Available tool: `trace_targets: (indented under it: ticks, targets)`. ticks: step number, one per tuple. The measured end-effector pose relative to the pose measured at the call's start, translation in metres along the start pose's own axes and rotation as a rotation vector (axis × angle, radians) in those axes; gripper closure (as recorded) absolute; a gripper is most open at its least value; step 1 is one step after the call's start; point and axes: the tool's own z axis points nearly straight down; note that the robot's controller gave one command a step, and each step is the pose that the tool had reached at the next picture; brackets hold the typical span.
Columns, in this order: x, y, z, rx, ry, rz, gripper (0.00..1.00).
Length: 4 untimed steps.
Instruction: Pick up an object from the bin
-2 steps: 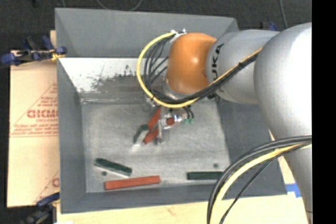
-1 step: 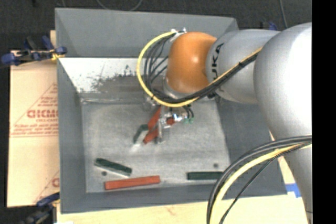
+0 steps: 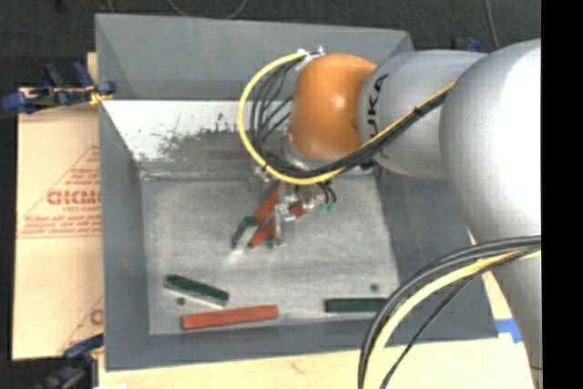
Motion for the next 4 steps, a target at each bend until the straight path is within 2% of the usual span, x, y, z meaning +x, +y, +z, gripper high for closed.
trace_targets:
  ticks: [1,2,3,4]
  targets:
    - [-0.002,-0.001,-0.001,0.0,-0.002,0.005,0.0]
    - [-0.002,-0.001,-0.001,0.0,-0.001,0.006,1.0]
    - [-0.004,-0.002,-0.019,0.0,-0.001,0.01,1.0]
    - [-0.006,-0.002,-0.053,0.001,-0.001,0.012,1.0]
